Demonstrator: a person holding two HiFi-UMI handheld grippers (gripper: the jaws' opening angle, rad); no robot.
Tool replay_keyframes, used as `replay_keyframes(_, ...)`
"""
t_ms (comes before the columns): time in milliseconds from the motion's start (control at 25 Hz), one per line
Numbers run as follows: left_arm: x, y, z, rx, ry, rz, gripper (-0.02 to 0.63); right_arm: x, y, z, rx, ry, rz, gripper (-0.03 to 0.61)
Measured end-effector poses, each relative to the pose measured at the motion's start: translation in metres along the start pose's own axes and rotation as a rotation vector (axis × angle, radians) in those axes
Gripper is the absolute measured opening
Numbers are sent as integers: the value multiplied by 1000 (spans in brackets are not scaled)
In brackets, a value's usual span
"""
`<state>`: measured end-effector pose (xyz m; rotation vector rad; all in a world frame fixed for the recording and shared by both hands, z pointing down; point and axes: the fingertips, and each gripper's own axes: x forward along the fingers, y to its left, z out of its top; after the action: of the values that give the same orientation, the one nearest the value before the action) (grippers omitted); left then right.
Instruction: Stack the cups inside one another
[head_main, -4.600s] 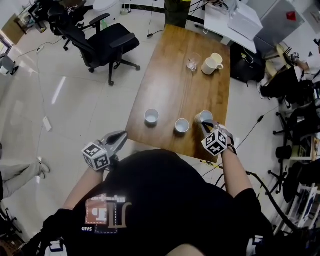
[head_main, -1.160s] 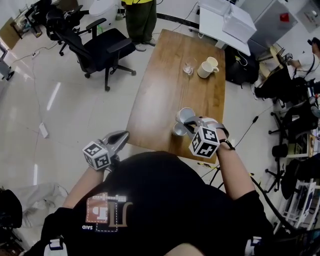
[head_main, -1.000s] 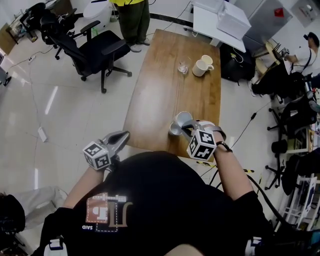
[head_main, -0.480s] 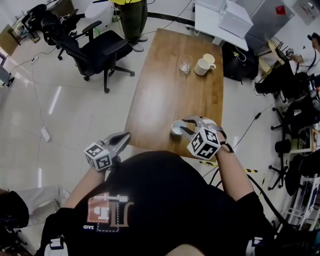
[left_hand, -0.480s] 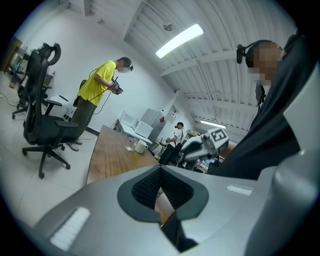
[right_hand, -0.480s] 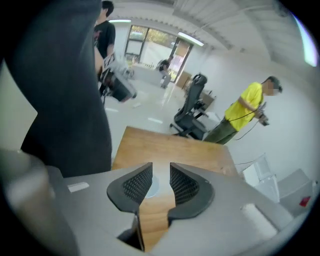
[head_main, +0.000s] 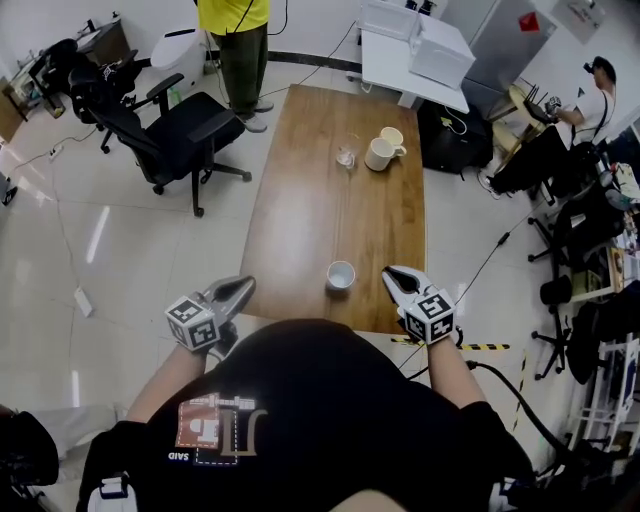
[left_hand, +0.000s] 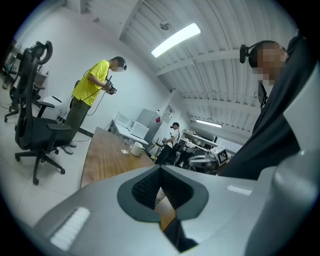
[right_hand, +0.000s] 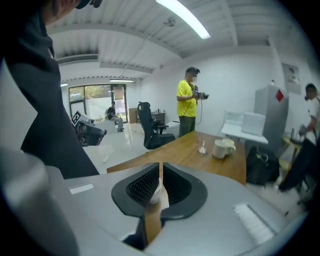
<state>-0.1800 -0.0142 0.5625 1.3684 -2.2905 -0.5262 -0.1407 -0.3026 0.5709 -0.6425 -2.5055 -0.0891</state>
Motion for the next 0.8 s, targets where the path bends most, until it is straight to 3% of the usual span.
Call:
replay_keyframes(120, 8, 2, 2, -3, 4, -10, -5, -5, 5, -79, 271, 23, -16, 34)
replay_keyframes(280, 21, 4, 6, -22, 8, -28, -5, -19, 15, -127, 469, 14, -56, 17)
replay_keyframes(440, 34, -1, 3, -16, 31, -54, -5, -32, 12, -134, 513, -17, -68, 14)
replay_keyframes(640, 48, -5, 7, -5, 34, -81, -5, -43, -20, -96, 525, -146, -95, 14)
replay_keyframes(800, 51, -7, 1, -11, 37, -82, -5, -43, -20, -88, 540, -176, -70, 14)
